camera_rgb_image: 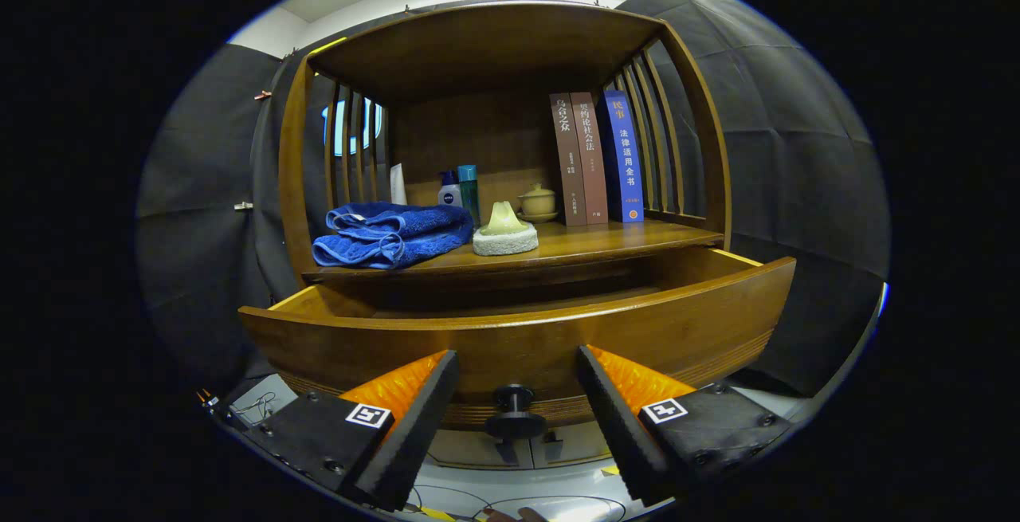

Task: Pull open the drawer, take out the items inside it, and place them on the countertop above the cabinet.

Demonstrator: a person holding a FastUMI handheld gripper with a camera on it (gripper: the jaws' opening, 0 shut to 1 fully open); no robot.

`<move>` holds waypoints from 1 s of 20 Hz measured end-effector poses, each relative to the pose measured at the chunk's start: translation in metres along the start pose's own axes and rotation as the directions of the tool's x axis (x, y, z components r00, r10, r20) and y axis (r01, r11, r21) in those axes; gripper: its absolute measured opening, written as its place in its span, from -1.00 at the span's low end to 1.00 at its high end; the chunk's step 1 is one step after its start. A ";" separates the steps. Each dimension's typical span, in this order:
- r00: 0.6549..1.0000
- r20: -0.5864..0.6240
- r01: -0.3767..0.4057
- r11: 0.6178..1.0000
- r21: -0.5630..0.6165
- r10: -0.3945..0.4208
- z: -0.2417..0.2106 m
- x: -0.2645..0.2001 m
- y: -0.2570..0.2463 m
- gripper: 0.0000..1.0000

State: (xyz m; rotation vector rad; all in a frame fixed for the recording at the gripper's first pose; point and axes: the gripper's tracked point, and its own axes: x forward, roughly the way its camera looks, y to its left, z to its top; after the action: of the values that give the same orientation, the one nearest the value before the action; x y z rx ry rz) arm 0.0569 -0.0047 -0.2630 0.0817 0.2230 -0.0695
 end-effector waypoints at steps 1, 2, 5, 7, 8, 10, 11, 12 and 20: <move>1.000 0.005 0.000 1.000 0.000 0.000 0.001 0.008 0.001 0.97; 1.000 0.006 0.002 1.000 -0.004 -0.002 0.002 0.015 0.001 0.97; 1.000 0.009 0.005 1.000 -0.005 -0.005 0.004 0.035 0.002 0.98; 1.000 0.009 0.008 1.000 -0.005 -0.008 0.006 0.049 0.003 0.98; 1.000 0.009 0.010 1.000 -0.006 -0.010 0.007 0.052 0.003 0.98; 1.000 0.011 0.013 1.000 -0.006 -0.013 0.009 0.062 0.004 0.98; 1.000 0.012 0.014 1.000 -0.004 -0.013 0.010 0.067 0.005 0.97; 1.000 0.013 0.014 1.000 -0.005 -0.014 0.010 0.072 0.005 0.97; 1.000 0.024 0.014 1.000 -0.014 -0.013 0.012 0.086 0.004 0.98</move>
State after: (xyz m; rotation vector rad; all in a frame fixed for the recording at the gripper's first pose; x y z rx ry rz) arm 0.1432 -0.0066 -0.2702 0.0655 0.2002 -0.0821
